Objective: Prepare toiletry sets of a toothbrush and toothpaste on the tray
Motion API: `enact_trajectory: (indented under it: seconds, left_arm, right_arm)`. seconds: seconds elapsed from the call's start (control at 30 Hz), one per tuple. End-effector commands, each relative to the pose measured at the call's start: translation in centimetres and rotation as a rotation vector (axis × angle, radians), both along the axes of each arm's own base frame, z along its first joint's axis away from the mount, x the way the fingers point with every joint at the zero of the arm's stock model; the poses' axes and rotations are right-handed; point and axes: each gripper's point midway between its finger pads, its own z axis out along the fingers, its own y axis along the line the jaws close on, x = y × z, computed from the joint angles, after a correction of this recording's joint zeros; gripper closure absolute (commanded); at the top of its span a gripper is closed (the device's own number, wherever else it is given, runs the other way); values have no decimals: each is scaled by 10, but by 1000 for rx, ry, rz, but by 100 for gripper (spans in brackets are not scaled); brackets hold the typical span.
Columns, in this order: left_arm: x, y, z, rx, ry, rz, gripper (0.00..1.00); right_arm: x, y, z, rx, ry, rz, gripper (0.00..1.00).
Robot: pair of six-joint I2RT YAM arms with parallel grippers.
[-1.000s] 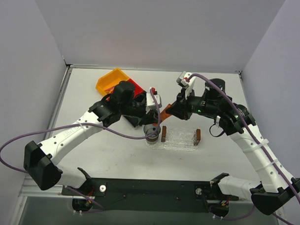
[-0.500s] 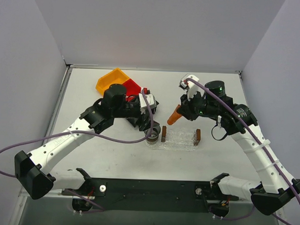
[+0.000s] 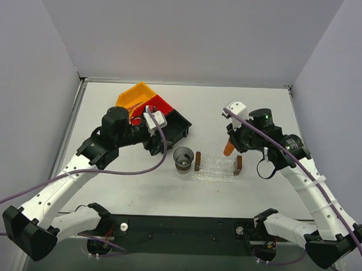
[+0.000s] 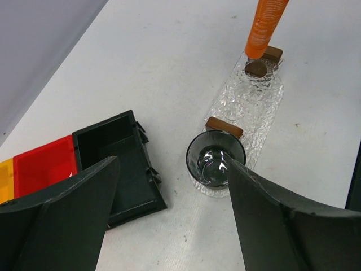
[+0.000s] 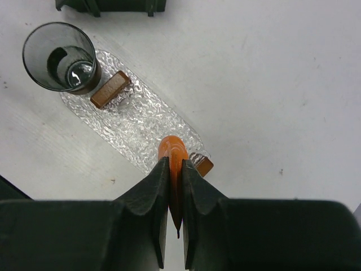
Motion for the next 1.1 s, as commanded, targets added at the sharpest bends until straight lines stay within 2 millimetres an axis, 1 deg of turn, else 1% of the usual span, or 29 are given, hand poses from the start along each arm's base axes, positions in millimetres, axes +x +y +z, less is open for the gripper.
enact_trajectory:
  seconds: [0.0,0.07,0.17,0.27,0.33,0.37,0.7,1.07]
  left_arm:
    - [2,18,5,5,-38,49,13]
    - [4,23,0,13,-31,66,13]
    - [5,27,-2,9,-25,79,13]
    - [6,29,-4,2,-15,85,13]
    - [8,31,-4,-4,-17,91,13]
    - [8,31,-4,-7,-13,91,13]
    - [11,32,-6,-13,-3,91,13]
    - [12,33,-9,-10,0,89,13]
  right_arm:
    - [1,-17,-14,-50,1,-43,100]
    - [0,-22,-23,-64,20,-57,100]
    - [0,-29,-32,-64,37,-66,100]
    - [-1,-31,-39,-49,59,-71,100]
    - [0,-31,-39,-38,49,-69,100]
    - [0,-32,-44,-39,57,-70,100]
    - [5,-32,-53,11,55,-84,100]
    - [9,-31,-57,37,61,-86,100]
